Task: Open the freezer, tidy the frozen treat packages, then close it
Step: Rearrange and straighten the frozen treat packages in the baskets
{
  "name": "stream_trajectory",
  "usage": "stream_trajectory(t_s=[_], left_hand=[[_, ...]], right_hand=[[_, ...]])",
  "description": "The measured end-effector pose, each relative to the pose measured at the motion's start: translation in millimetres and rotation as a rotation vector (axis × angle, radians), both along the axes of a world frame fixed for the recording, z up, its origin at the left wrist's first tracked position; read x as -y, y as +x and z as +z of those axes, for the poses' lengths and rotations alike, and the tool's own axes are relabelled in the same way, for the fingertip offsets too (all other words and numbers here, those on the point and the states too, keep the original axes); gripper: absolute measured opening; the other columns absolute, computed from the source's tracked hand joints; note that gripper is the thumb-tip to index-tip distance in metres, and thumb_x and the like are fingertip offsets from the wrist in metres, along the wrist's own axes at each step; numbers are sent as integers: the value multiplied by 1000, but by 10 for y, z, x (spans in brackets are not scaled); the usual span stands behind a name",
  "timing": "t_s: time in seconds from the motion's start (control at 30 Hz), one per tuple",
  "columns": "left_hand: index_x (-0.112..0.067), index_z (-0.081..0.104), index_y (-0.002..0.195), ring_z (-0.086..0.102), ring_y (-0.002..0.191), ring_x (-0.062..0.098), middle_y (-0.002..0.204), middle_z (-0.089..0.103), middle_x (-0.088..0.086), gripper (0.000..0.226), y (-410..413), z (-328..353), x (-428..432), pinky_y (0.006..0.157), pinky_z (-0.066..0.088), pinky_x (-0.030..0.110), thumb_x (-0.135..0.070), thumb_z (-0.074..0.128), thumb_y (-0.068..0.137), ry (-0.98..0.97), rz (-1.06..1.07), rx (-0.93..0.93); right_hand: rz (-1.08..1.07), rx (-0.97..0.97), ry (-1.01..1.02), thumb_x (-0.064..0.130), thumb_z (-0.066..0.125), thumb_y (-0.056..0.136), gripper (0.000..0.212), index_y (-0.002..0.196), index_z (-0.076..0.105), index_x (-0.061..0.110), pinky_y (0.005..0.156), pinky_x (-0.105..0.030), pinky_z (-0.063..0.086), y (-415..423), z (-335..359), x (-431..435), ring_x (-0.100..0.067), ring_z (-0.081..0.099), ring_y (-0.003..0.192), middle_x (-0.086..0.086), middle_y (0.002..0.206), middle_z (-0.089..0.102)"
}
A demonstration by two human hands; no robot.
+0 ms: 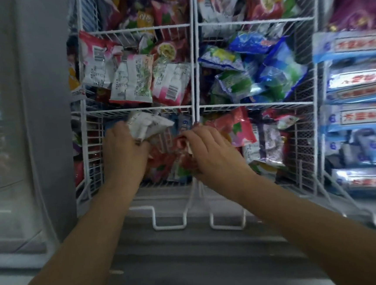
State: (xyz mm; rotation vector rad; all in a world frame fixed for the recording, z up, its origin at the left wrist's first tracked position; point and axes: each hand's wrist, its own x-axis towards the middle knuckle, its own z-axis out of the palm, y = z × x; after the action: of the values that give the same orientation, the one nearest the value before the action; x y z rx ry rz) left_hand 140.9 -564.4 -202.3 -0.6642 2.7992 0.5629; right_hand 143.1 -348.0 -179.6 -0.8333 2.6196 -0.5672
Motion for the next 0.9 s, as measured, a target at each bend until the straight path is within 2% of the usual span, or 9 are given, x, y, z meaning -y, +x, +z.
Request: stream_trajectory(t_s=[0.13,0.2,0.27,0.37,0.43,0.5,0.57,0.77,0.9], left_hand=[[-21,40,127,46,103,20,111,47,1,60,71,306,-615,78,42,34,-35,72,78,171,-72,-157],[-23,32,137,42,107,18,116,44,3,69,95,290,-981,82,39,31,-40,69,82,209,-151,-128],[-24,23,143,43,109,24,122,40,9,75,116,160,-1348,83,42,32,-40,68,84,202,-249,-18],[-20,9,150,42,115,37,134,32,20,80,174,-98,-1803,91,44,45,-51,53,90,5,-408,202],[-18,-2,153,17,138,43,154,6,23,81,252,-287,-1983,108,29,54,-59,38,94,-89,-571,273],[-18,-12,152,-18,145,37,157,-24,18,80,293,-495,-2020,115,8,60,-61,25,96,-133,-764,323],[-16,-15,152,-33,140,32,153,-33,17,79,280,-685,-1968,115,0,58,-63,17,96,-164,-857,369],[-16,-24,148,-36,138,32,151,-37,17,86,127,-931,-1858,115,-6,60,-71,10,91,-209,-906,404],[-20,-21,150,-33,140,31,153,-33,17,86,138,-676,-1649,116,-8,56,-71,16,91,-72,-870,396]], right_hand=[[-168,22,151,19,90,60,96,139,40,-1,103,-50,42,-92,65,-712,-40,42,125,-20,132,47],[-196,16,301,14,85,66,98,146,28,0,109,-50,35,-121,-56,-1027,-41,34,133,-21,139,40],[-183,53,440,21,77,76,104,152,9,2,117,-53,20,-98,-260,-1272,-42,17,143,-22,152,23],[-116,154,594,53,55,90,107,149,-22,7,118,-56,4,25,-587,-1450,-39,-14,147,-17,160,-18],[-101,161,592,56,43,95,101,145,-30,8,117,-56,1,110,-731,-1477,-38,-25,144,-14,154,-33],[-123,145,550,53,38,97,94,145,-30,9,117,-56,-1,131,-803,-1466,-37,-28,143,-14,152,-36],[-126,135,541,57,33,96,93,147,-29,9,117,-56,-2,106,-839,-1451,-37,-29,142,-15,153,-36],[-116,174,547,71,30,90,101,148,-29,12,118,-59,1,12,-863,-1433,-38,-31,141,-15,153,-36],[-113,206,525,76,37,84,110,149,-25,13,116,-62,-4,-10,-730,-1299,-38,-30,142,-16,154,-35]])
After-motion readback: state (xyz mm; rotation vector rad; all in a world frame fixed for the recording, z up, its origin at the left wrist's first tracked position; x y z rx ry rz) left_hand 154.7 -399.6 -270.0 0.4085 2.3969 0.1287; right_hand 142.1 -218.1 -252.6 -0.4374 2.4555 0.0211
